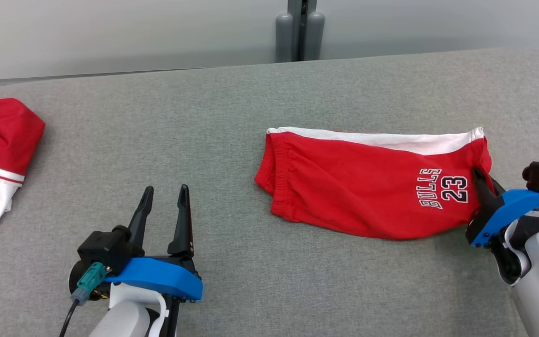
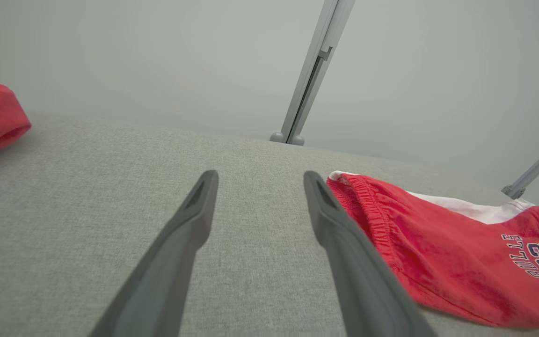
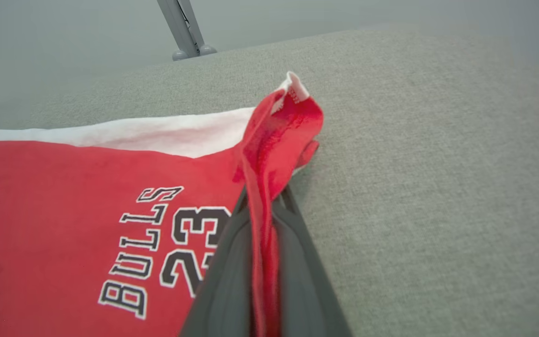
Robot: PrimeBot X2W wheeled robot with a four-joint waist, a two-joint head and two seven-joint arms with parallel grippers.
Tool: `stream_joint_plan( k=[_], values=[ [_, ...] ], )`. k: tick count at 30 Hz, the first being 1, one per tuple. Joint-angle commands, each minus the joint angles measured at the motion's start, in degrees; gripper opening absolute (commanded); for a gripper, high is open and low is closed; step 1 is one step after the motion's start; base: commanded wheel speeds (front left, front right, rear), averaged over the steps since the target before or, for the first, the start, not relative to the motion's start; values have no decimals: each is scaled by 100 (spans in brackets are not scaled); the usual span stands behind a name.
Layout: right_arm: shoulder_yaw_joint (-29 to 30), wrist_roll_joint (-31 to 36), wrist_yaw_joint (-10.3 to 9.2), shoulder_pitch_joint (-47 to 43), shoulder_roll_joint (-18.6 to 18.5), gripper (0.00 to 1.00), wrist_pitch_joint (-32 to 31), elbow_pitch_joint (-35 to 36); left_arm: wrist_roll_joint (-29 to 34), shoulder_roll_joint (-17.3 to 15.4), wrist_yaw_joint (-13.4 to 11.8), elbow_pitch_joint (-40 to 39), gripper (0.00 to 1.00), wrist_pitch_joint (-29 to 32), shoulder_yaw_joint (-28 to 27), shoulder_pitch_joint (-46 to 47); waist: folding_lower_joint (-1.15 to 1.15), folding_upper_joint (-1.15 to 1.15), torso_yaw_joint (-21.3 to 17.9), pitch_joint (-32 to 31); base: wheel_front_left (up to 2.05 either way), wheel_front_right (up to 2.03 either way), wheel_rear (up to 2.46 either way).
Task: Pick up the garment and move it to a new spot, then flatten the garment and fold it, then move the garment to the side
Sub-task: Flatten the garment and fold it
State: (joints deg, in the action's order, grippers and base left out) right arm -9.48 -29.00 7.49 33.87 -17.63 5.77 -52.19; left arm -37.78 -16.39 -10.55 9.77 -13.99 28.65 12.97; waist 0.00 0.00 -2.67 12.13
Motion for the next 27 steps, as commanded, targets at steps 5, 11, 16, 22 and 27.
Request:
stream_joint_plan(
  k=[5, 11, 16, 22, 27],
  values=[
    [56, 303, 1, 339, 291, 0, -75, 261, 13, 51, 55, 122, 100, -22, 64, -24, 0, 0, 187, -26, 0, 0, 0],
    [-348, 422, 0, 710, 972, 0, -417, 712, -3, 136, 98, 197, 100, -64, 53, -70, 0, 0, 370, -66, 0, 0, 0],
    [-863, 485, 0, 877, 1315, 0, -682, 744, 30, 227, 147, 237, 100, -83, 66, 27, 0, 0, 561, -34, 0, 0, 0],
    [-1260, 235, 0, 968, 1447, 0, -752, 485, 57, 309, 215, 310, 100, -104, 44, 43, 0, 0, 756, 6, 0, 0, 0],
    [-1593, 33, 0, 1039, 1473, 0, -745, 238, 75, 347, 250, 375, 100, -118, 14, -13, 0, 0, 819, 5, 0, 0, 0]
  ],
)
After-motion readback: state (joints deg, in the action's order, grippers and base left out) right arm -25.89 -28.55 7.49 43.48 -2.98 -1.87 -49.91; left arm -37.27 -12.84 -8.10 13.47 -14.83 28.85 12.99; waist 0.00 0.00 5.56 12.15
